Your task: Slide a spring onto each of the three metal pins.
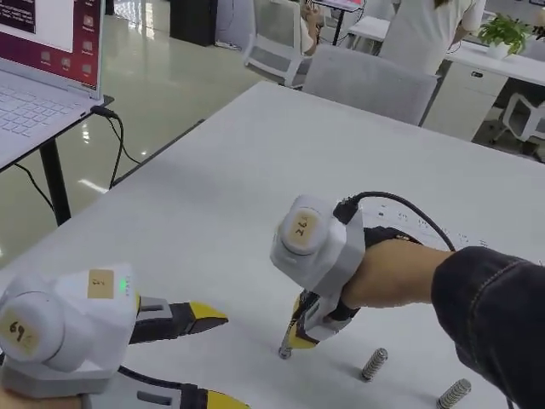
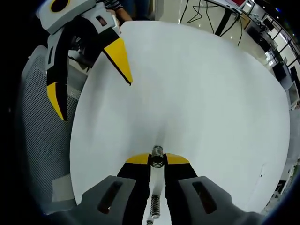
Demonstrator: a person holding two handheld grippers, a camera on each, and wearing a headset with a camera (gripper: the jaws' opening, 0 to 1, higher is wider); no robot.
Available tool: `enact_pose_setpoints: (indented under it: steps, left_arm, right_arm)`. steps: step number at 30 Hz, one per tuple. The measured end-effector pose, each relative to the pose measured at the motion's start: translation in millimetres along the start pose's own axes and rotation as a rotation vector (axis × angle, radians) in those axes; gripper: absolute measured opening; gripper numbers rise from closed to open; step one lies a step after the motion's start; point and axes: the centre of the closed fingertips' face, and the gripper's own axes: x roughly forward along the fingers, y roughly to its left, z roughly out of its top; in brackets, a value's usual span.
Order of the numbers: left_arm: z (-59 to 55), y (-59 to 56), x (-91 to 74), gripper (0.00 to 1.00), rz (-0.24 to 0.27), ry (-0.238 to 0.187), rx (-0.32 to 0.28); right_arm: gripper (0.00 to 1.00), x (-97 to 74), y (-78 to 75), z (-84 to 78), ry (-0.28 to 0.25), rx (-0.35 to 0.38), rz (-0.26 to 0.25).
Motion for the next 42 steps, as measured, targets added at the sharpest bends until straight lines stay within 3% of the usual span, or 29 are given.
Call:
enact_pose_setpoints:
  steps: [21,42]
  left_arm:
    - [0.2,0.1,1.0,0.52,0.001,-0.003,-0.001]
    - [0.4,-0.5,1.8,0.52,-0.001,-0.001,-0.001]
  right_arm:
    - [0.08,15.2,4.0,-5.2,0.019,0.014,0.002]
    - [0.11,6.1,0.7,-4.5,-0.014,0.028,-0.014]
